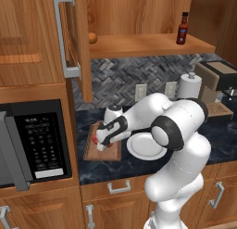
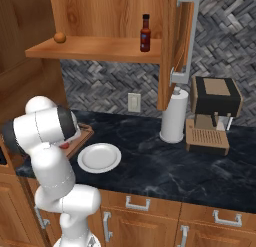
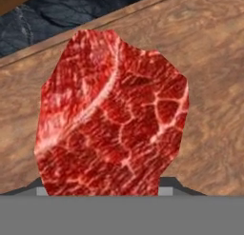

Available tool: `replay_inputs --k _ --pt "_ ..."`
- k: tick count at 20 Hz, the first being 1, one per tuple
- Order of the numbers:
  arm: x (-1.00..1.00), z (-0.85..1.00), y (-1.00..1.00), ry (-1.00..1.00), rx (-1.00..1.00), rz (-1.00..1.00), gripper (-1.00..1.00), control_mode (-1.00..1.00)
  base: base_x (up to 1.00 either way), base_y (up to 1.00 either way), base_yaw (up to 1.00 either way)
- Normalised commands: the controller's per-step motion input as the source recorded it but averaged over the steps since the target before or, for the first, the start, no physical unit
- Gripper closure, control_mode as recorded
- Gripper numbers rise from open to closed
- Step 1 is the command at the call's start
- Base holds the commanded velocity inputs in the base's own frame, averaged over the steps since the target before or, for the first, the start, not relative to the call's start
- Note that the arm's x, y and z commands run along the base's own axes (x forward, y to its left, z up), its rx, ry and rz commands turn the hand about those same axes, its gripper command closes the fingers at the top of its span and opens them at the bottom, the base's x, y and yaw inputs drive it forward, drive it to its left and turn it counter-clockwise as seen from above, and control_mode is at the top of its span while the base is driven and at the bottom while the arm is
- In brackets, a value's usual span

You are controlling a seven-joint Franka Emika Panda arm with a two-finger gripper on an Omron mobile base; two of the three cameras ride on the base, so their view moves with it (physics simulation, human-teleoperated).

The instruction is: Pick the steak from the plate and place it on the cutting board. Then pick the condiment bottle from the cabinet and place it next to the cutting board.

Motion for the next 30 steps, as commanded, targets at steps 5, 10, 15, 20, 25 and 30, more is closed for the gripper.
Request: replay_inputs --k 5,10,15,20,25,30 --pt "0.00 0.02 0.07 -0.04 0.00 0.00 -1.00 -1.00 0.00 0.00 0.00" --pt "-0.03 0.16 0.04 -0.11 0.00 0.00 -1.00 -1.00 0.00 0.00 0.00" --pt "-0.02 0.31 0.00 -0.10 0.01 0.00 -1.00 -1.00 0.00 0.00 0.00" --pt "0.00 0.42 0.00 -0.04 0.05 0.00 -1.00 -1.00 0.00 0.00 0.00" --pt "0.00 0.49 0.00 0.00 0.08 -0.01 -1.00 -1.00 0.00 0.00 0.00" --pt "0.00 0.43 0.00 0.00 0.07 -0.01 -1.00 -1.00 0.00 0.00 0.00"
